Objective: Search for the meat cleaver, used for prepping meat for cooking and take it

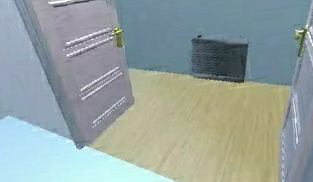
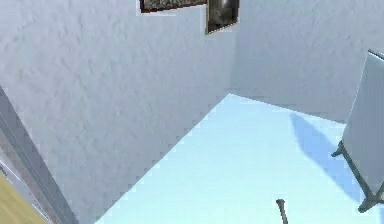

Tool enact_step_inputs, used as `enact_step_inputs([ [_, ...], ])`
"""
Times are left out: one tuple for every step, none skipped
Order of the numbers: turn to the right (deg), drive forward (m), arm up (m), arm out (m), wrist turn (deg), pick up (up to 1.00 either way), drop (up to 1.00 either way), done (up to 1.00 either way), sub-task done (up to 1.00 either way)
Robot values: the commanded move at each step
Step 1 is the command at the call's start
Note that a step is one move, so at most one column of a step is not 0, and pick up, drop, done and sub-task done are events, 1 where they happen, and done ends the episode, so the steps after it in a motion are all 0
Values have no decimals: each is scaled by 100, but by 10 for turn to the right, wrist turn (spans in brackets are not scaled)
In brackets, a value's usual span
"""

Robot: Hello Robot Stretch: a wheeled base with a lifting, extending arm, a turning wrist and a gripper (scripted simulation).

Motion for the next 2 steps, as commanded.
enact_step_inputs([
  [0, 75, 0, 0, 0, 0, 0, 0, 0],
  [300, 0, 0, 0, 0, 0, 0, 0, 0],
])
